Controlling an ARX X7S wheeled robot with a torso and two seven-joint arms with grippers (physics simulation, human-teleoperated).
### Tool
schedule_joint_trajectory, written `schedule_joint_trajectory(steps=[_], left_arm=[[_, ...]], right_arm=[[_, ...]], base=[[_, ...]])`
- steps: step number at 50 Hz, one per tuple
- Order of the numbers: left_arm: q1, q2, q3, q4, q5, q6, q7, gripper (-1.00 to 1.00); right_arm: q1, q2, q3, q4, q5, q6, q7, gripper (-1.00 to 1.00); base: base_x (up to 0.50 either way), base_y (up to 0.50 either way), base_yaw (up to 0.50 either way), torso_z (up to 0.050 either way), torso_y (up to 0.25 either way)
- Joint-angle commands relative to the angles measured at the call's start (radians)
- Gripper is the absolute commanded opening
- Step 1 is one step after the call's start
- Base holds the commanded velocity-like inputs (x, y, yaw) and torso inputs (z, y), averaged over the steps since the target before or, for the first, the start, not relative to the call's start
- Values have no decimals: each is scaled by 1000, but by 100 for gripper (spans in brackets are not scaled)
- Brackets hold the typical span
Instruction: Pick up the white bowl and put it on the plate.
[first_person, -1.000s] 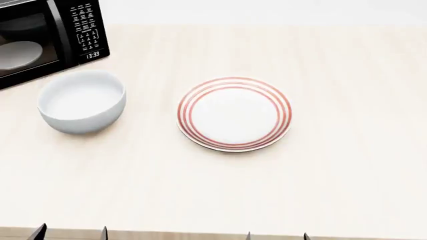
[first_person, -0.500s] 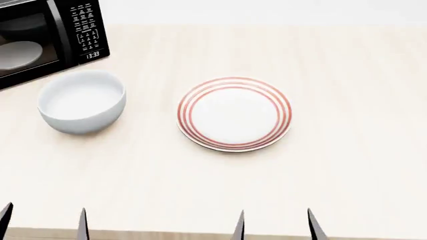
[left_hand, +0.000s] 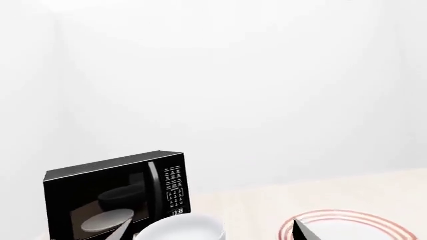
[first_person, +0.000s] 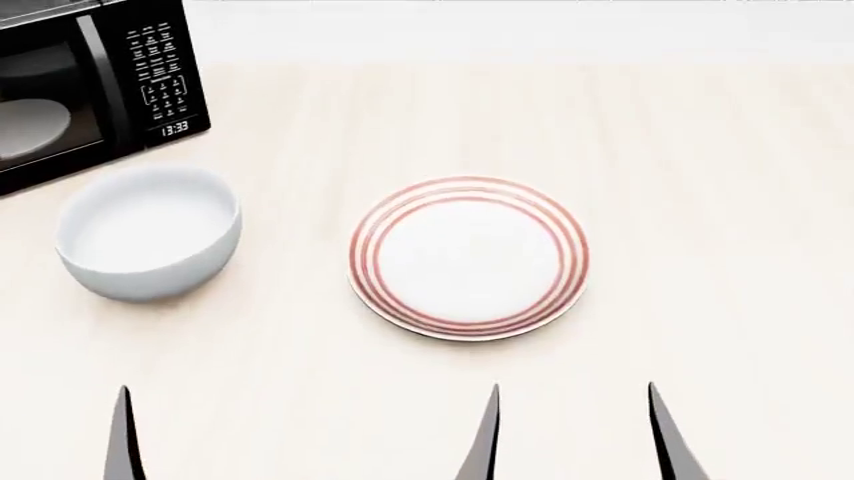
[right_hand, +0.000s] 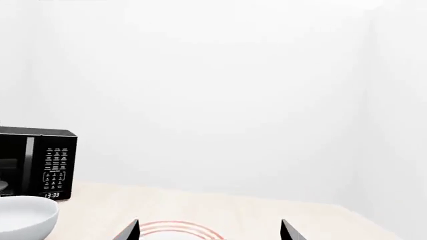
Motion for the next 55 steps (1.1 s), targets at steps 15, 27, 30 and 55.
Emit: schedule_joint_trajectory(steps=[15, 27, 30, 55], left_arm=[[2, -5, -17, 30, -13, -12, 2, 100], [3, -16, -16, 29, -19, -11, -11, 100], [4, -19, -14, 28, -18, -10, -14, 100], [-6, -49, -25, 157, -51, -150, -7, 100]], right_arm=[[1, 13, 7, -19, -6, 4, 17, 100], [2, 26, -4, -9, -4, 1, 31, 100], [2, 29, -10, -10, -6, -1, 34, 100], [1, 56, -44, 10, -9, -26, 47, 100]], base=[[500, 0, 0, 0, 0], [500, 0, 0, 0, 0], [500, 0, 0, 0, 0], [40, 0, 0, 0, 1]])
